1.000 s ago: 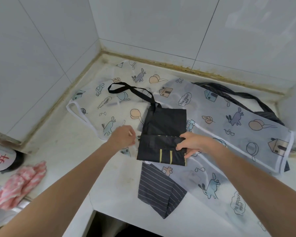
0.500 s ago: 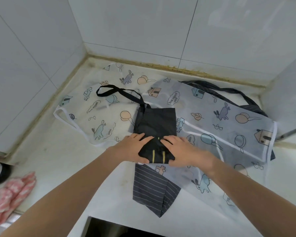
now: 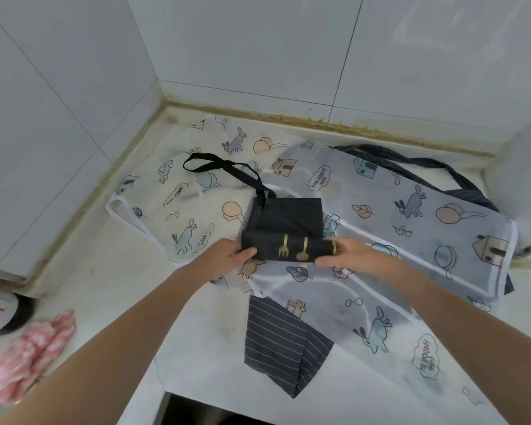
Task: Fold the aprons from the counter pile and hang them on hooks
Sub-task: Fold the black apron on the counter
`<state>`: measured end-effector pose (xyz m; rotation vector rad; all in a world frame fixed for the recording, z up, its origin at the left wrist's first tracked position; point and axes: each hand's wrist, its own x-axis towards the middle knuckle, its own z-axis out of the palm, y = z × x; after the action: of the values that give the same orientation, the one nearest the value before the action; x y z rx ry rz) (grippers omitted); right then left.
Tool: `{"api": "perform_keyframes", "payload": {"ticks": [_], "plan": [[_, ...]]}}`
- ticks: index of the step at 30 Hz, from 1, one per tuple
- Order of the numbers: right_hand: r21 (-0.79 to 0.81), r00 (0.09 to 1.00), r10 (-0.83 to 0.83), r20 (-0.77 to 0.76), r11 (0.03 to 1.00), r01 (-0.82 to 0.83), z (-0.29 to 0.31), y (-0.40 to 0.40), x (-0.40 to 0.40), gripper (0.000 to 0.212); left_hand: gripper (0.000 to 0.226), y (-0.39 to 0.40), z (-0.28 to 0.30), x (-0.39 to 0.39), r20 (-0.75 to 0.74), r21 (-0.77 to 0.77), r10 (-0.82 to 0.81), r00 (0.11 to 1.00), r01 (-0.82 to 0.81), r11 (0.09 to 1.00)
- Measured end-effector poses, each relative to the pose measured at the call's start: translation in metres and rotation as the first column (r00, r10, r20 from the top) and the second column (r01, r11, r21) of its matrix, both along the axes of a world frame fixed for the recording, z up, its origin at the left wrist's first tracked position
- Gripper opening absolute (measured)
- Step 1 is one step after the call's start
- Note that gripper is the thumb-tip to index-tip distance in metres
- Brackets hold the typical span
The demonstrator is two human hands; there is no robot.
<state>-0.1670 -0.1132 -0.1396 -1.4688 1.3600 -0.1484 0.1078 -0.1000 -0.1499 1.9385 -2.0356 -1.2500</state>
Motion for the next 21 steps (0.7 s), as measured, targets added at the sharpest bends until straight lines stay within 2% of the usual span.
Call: {"api": "perform_keyframes", "payload": {"ticks": [3, 6, 8, 12, 15, 18, 19, 21], "plan": [[-0.012, 0.966, -0.221, 0.135, 0.974, 0.225, -0.003, -0.007, 0.006, 0.025, 0.033, -0.009, -0.010, -0.008, -0.049, -0.001, 0.154, 0.987, -0.154, 0.988], [-0.087, 0.946, -0.323, 0.036, 0.942, 0.325, -0.010, -0.013, 0.017, 0.021, 0.031, -0.016, -0.018, -0.015, -0.004, -0.033, 0.228, 0.974, -0.228, 0.973], [-0.103, 0.943, -0.324, -0.077, 0.943, 0.316, -0.015, -0.022, 0.022, 0.025, 0.026, -0.021, -0.019, -0.020, 0.070, -0.051, 0.240, 0.968, -0.237, 0.970], [-0.065, 0.939, -0.303, -0.161, 0.953, 0.296, -0.015, -0.033, 0.024, 0.027, 0.029, -0.027, -0.021, -0.024, 0.142, -0.067, 0.264, 0.954, -0.257, 0.964], [-0.044, 0.943, -0.284, -0.173, 0.959, 0.281, -0.017, -0.037, 0.023, 0.026, 0.038, -0.028, -0.019, -0.025, 0.174, -0.051, 0.258, 0.950, -0.253, 0.966], [0.000, 0.951, -0.272, -0.147, 0.961, 0.275, -0.017, -0.040, 0.020, 0.019, 0.031, -0.029, -0.018, -0.024, 0.199, -0.047, 0.274, 0.941, -0.270, 0.962], [0.022, 0.954, -0.263, -0.142, 0.963, 0.268, -0.016, -0.041, 0.019, 0.017, 0.029, -0.031, -0.018, -0.024, 0.191, -0.077, 0.295, 0.936, -0.286, 0.955], [0.102, 0.963, -0.220, -0.154, 0.966, 0.237, -0.013, -0.043, 0.018, 0.014, 0.040, -0.033, -0.015, -0.023, 0.129, -0.128, 0.326, 0.936, -0.310, 0.942]]}}
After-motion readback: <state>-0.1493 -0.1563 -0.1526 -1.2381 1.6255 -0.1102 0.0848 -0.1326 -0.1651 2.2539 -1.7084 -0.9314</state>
